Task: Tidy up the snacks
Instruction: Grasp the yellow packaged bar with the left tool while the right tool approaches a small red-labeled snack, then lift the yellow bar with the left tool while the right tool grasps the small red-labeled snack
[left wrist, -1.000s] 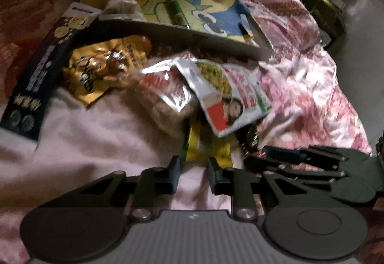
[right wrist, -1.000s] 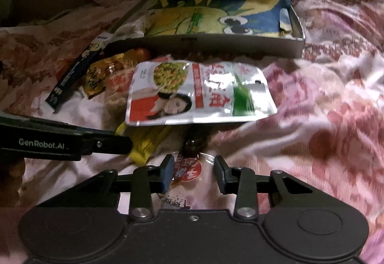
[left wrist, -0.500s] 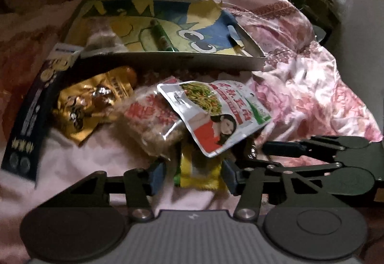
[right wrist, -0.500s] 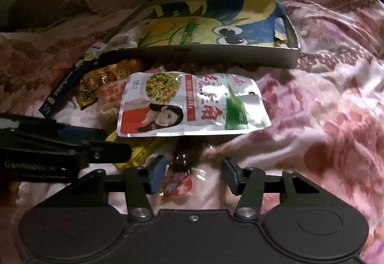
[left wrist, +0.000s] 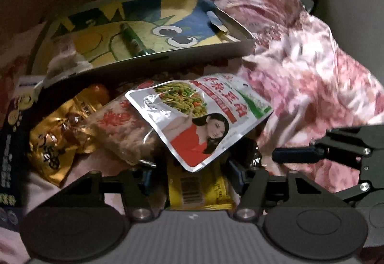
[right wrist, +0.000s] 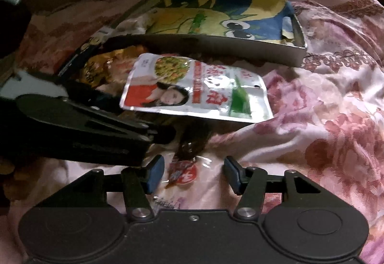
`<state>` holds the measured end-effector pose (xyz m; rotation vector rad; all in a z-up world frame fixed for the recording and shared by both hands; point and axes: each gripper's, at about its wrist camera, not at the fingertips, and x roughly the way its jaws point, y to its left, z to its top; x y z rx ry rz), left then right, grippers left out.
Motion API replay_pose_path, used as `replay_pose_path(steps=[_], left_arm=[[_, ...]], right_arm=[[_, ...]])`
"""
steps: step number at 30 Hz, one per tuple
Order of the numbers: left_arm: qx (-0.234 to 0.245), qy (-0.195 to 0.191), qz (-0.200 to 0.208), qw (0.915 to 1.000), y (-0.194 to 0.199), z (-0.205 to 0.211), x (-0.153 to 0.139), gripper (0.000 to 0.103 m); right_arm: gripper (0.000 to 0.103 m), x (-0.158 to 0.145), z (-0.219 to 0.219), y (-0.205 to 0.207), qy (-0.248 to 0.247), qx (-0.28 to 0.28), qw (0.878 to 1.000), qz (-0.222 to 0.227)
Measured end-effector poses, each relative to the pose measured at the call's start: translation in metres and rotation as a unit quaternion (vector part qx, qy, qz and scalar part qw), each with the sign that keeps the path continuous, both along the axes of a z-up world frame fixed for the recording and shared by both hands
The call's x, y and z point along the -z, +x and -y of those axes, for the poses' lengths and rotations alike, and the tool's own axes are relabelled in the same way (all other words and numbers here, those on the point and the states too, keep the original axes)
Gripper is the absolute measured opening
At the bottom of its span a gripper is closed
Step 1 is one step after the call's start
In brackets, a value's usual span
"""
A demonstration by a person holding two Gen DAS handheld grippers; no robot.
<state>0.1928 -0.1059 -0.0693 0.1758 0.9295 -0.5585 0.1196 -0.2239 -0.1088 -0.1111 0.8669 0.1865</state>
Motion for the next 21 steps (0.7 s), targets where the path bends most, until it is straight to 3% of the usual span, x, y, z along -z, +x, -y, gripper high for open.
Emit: replay_pose_path(steps=[2,6,10,15,18,21], left_arm=[[0.002,0.012,0.004,0.9999,-0.002,0.001,-0.001,0.053],[-0.004,0.017,-0.001,0.9998,-0.005,-0.002,-0.003,0.053],[-0.012,0.022,-0.013,0.9996,-0.017,-0.008,-0.007,0.053],[-0.018,0.027,-0.028,0.9991,-0.038,-0.017,-0.011,0.053],[-0.021,0.029,-0.028,0.999,-0.041,-0.018,-0.011,0.053],[-0.027,0.022,-0.035,0.9988,-0.037,-0.019,-0.011,0.053]], right_arm=[[0.058,0.002,-0.005,0.001,-0.013,-0.006,1.0,0.004],[0.041,-0.001,-0.006,-0.002,-0.021,-0.006,1.0,0.008],[0.038,-0.005,-0.003,-0.01,-0.013,-0.003,1.0,-0.004],[0.038,-0.007,0.003,-0.013,0.015,0.008,1.0,-0.012],[0.048,-0.006,0.011,-0.005,0.043,0.022,0.999,-0.012],[0.053,-0.003,0.007,0.004,0.018,0.019,1.0,0.006]])
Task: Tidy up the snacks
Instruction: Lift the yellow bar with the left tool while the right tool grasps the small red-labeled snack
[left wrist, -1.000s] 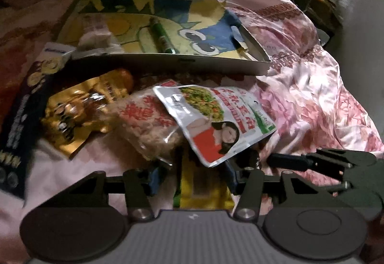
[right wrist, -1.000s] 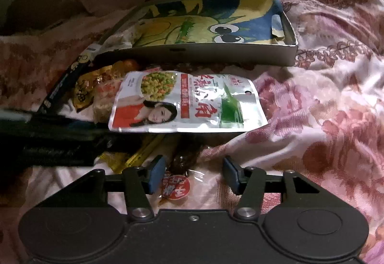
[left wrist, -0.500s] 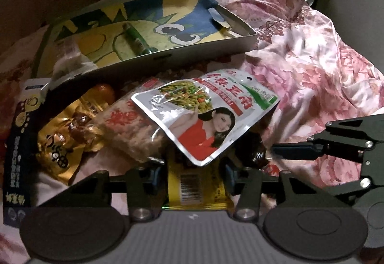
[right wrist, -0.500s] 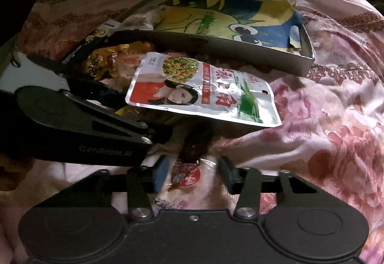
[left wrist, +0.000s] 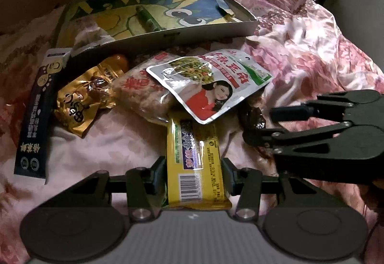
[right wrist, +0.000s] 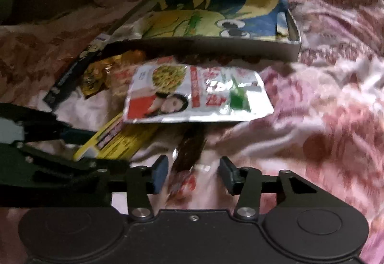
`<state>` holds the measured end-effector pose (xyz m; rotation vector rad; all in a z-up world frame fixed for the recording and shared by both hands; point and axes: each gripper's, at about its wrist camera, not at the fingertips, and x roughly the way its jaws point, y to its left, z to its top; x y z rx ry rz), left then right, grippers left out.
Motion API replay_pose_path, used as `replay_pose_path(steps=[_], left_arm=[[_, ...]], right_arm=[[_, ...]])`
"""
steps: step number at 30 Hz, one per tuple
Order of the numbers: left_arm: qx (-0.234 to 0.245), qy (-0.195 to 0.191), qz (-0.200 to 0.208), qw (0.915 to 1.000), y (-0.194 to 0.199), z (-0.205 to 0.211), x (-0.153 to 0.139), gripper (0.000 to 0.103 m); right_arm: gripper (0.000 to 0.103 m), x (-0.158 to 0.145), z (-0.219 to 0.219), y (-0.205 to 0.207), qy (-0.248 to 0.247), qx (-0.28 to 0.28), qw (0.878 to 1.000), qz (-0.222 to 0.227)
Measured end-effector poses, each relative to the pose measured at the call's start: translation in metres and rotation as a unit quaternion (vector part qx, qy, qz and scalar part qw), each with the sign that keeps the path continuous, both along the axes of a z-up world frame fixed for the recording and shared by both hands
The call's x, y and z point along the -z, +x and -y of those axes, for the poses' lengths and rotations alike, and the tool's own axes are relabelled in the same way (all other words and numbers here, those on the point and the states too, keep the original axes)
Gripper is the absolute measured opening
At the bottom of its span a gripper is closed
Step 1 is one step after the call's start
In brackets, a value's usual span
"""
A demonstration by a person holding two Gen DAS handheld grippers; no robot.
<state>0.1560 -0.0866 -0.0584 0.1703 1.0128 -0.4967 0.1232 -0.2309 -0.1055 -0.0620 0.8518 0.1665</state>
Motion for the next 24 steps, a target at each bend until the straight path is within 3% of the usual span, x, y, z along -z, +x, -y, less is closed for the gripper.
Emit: replay_pose_path(steps=[6,8,10,12,18,24], left_arm=[[0.006,-0.003,0.005,1.0,0.006,0.0,0.004,0.054],[0.009,-0.004,0.007,0.9999,0.007,0.0,0.004,0.054],[0.009,-0.001,0.01,0.9999,0.007,0.002,0.005,0.054],[0.012,0.007,0.014,0.9998,0.005,0.004,0.005,0.053],[0.004,0.01,0.009,0.9999,-0.004,0.0,0.0,0.053],[-0.02,-0.018,-0.024,0.9993,-0.012,-0.012,-0.006,0.053]], right_arm=[[0.059,0.006,0.003,0.008,0.012,0.0,1.0,0.0],[0.054,0.006,0.002,0.008,0.01,-0.003,1.0,-0.002],[0.041,0.005,-0.002,0.006,0.001,-0.014,1.0,-0.004],[0.037,0.003,-0.006,0.002,-0.014,-0.02,1.0,-0.001],[0.03,-0.004,-0.013,-0.009,-0.032,-0.025,0.999,0.002],[0.03,-0.007,-0.026,-0.027,-0.081,-0.05,0.995,0.014]])
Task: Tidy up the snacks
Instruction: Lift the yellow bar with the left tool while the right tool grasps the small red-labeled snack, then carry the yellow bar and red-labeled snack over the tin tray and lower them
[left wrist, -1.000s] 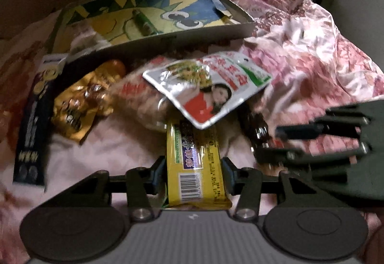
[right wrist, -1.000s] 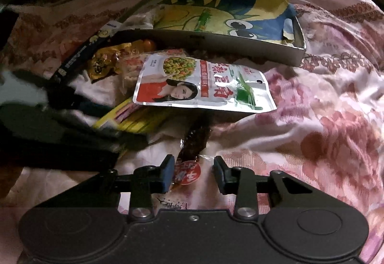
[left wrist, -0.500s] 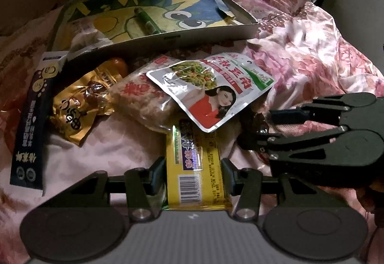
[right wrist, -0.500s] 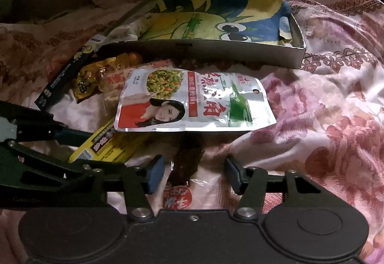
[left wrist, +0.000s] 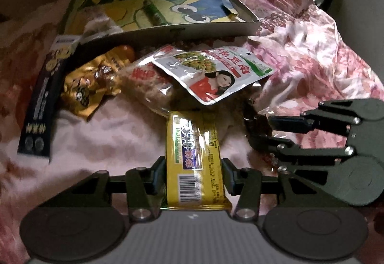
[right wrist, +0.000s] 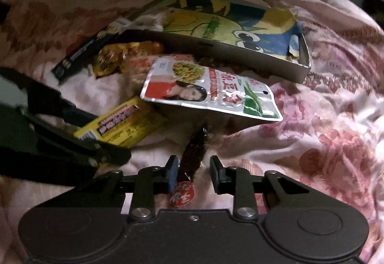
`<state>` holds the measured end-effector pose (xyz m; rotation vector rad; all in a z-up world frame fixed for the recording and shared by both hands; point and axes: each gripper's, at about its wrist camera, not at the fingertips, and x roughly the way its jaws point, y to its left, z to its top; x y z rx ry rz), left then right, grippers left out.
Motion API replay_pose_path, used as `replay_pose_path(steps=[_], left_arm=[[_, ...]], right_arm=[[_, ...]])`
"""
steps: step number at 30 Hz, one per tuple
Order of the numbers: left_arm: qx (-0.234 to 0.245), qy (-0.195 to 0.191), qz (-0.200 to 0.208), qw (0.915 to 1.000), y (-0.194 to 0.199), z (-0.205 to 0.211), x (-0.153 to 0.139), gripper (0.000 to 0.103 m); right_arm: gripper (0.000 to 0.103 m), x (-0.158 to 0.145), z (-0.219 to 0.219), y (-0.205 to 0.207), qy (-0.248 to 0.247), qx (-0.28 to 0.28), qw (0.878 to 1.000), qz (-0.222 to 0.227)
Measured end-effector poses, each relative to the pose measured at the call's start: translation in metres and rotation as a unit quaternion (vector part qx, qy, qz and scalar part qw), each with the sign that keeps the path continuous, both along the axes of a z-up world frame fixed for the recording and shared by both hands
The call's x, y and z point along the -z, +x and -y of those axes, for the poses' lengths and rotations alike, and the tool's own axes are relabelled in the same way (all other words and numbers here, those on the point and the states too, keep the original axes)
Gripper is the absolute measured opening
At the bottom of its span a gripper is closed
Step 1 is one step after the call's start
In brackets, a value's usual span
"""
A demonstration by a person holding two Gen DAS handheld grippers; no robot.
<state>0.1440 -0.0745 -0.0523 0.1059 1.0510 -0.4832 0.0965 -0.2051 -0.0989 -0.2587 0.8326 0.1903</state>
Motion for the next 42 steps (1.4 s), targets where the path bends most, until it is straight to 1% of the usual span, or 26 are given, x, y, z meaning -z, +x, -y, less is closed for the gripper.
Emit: replay_pose_path(steps=[4,8,12,13,14,15,16,24,27,30,32,36,38,42], left_arm=[[-0.024,-0.03,-0.016,0.9991,-0.006,-0.011,-0.005,0.053],[-0.046,-0.057,-0.022,0.997,-0.014,-0.025,-0.008,0.053],[-0.064,-0.08,-0.033,0.9942,-0.02,-0.035,-0.011,0.053],[-0.068,-0.085,-0.035,0.9935,-0.021,-0.037,-0.011,0.053],[-0.071,-0.088,-0.035,0.993,-0.022,-0.038,-0.011,0.053],[-0.074,-0.092,-0.034,0.9924,-0.023,-0.039,-0.012,0.053],[-0.076,-0.096,-0.032,0.992,-0.023,-0.04,-0.013,0.053],[-0.075,-0.103,-0.029,0.9914,-0.022,-0.039,-0.013,0.053],[-0.076,-0.105,-0.026,0.9912,-0.021,-0.039,-0.012,0.053],[-0.077,-0.111,-0.022,0.9906,-0.021,-0.04,-0.013,0.053],[-0.079,-0.115,-0.017,0.9901,-0.022,-0.041,-0.014,0.053],[-0.082,-0.129,0.004,0.9883,-0.024,-0.042,-0.021,0.053],[-0.083,-0.137,0.019,0.9868,-0.024,-0.043,-0.025,0.053],[-0.089,-0.152,0.054,0.9828,-0.022,-0.044,-0.035,0.053]], right_arm=[[0.03,-0.002,-0.014,-0.013,-0.058,-0.022,0.998,0.033],[0.03,0.001,-0.03,-0.024,-0.123,-0.045,0.989,0.064],[0.028,0.003,-0.037,-0.031,-0.163,-0.056,0.981,0.088],[0.025,0.003,-0.037,-0.032,-0.17,-0.056,0.979,0.093],[0.019,0.003,-0.038,-0.032,-0.177,-0.056,0.978,0.097],[0.009,0.003,-0.039,-0.033,-0.184,-0.053,0.976,0.101],[0.007,0.004,-0.039,-0.033,-0.189,-0.051,0.975,0.102],[0.007,0.009,-0.033,-0.025,-0.176,-0.039,0.981,0.072],[0.017,0.013,-0.033,-0.022,-0.18,-0.031,0.981,0.069],[0.013,0.015,-0.031,-0.02,-0.181,-0.028,0.981,0.064],[0.012,0.013,-0.031,-0.022,-0.181,-0.028,0.98,0.073],[0.012,0.007,-0.036,-0.032,-0.194,-0.035,0.974,0.114],[0.012,0.003,-0.037,-0.036,-0.199,-0.037,0.969,0.139],[0.012,-0.004,-0.035,-0.038,-0.192,-0.037,0.964,0.178]])
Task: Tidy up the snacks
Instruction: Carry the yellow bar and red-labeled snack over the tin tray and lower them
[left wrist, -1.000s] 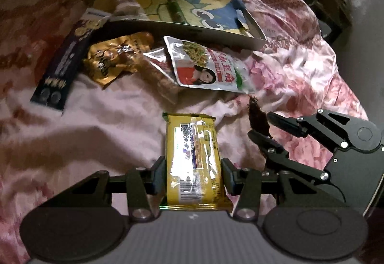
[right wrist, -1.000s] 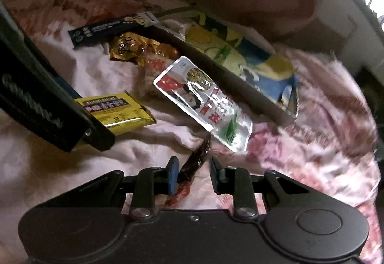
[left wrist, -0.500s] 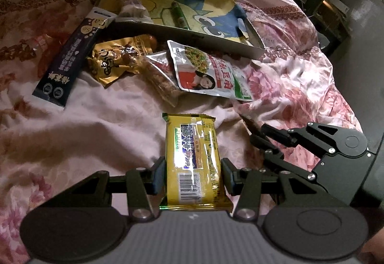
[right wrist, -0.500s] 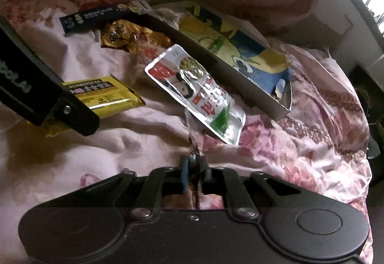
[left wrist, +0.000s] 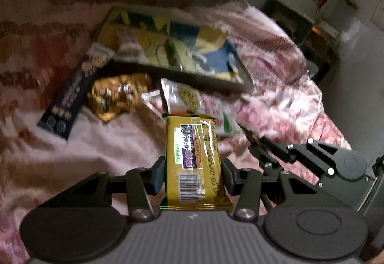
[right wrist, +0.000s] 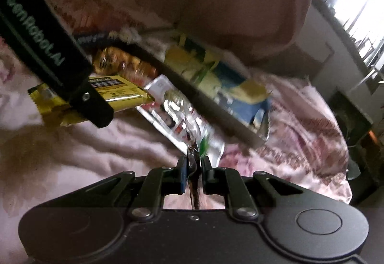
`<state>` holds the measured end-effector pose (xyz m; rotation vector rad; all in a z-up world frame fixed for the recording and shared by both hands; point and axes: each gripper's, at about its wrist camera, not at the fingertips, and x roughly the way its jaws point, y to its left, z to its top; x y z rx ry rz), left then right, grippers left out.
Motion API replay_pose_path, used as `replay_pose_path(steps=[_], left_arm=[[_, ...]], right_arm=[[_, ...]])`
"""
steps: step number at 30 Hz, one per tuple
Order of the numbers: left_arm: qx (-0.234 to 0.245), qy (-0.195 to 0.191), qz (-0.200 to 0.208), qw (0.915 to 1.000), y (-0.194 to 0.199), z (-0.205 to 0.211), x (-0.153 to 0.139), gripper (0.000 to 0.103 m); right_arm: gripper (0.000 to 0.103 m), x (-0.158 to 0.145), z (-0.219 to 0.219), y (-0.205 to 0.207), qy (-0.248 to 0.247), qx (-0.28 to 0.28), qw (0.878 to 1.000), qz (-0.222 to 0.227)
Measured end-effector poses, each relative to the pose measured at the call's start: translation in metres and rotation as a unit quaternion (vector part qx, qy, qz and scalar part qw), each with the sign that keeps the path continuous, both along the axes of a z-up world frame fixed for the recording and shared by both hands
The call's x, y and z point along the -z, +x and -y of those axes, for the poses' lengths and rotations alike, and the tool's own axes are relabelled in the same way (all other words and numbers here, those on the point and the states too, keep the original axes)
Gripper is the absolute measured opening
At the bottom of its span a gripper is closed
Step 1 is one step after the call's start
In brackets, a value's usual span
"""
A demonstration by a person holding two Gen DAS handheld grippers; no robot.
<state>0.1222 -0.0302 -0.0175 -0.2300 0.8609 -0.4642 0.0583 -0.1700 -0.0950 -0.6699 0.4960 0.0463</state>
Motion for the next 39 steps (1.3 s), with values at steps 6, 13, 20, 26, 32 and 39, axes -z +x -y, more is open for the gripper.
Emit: replay_pose_path(steps=[6,13,20,26,32,39], left_arm=[[-0.025,0.003,0.044,0.9987,0.024,0.002,-0.018,0.053],[-0.039,0.02,0.092,0.9948,0.066,0.017,-0.032,0.053],[-0.065,0.001,0.112,0.9916,0.126,0.032,-0.033,0.053],[-0.088,-0.004,0.115,0.9895,0.178,0.043,-0.021,0.053],[-0.105,0.011,0.091,0.9902,0.212,0.054,0.003,0.053],[-0.105,0.033,0.077,0.9909,0.224,0.066,0.026,0.053]], right_arm=[[0.013,-0.011,0.006,0.015,-0.002,-0.011,0.998,0.063],[0.013,-0.025,0.025,0.056,0.023,-0.005,0.995,0.102],[0.013,-0.038,0.038,0.117,0.075,-0.002,0.988,0.134],[0.013,-0.041,0.049,0.157,0.094,0.0,0.984,0.15],[0.013,-0.035,0.061,0.194,0.102,0.002,0.985,0.138],[0.013,-0.024,0.077,0.219,0.147,0.025,0.985,0.084]])
